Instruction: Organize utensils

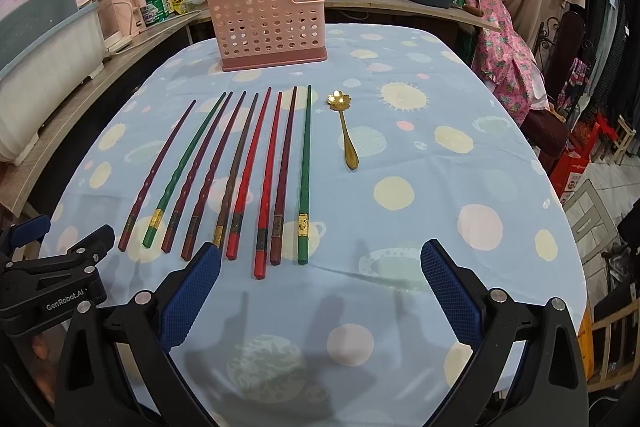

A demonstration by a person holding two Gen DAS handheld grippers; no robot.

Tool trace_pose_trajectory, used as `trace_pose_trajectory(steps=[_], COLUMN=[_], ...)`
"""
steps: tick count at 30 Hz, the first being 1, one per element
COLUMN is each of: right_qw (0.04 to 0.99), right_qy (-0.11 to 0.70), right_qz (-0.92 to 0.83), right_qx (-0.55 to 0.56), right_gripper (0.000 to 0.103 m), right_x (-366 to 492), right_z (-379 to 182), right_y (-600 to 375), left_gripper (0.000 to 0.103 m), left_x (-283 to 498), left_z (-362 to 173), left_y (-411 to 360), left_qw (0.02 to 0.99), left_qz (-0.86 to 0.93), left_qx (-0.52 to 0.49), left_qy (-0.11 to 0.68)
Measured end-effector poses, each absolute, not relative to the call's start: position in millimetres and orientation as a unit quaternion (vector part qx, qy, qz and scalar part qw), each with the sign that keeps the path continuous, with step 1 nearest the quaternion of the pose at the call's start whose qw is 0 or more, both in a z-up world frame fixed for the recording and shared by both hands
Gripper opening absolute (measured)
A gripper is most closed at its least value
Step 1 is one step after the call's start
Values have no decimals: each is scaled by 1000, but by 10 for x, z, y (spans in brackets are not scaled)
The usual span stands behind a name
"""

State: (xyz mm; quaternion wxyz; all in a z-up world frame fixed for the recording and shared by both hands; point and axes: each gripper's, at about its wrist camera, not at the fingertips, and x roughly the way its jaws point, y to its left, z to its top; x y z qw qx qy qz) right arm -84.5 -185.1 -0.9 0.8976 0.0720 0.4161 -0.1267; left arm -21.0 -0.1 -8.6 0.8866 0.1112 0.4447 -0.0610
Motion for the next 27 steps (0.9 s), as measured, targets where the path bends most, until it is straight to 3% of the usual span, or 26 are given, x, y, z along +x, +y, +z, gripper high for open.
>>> trace_pose_trajectory(steps=[27], right_qw=[898], right_qy=[416], right_qz=[-126], right_qx=[72], right_gripper=[96], right_x=[-844], right_z=[-8], right_y=[-1841], left_gripper=[94], left_x=[-182], left_z=[-82], left_y=[-5], left_qw=[886], left_qz=[-64], left_qx=[111], left_qy=[445])
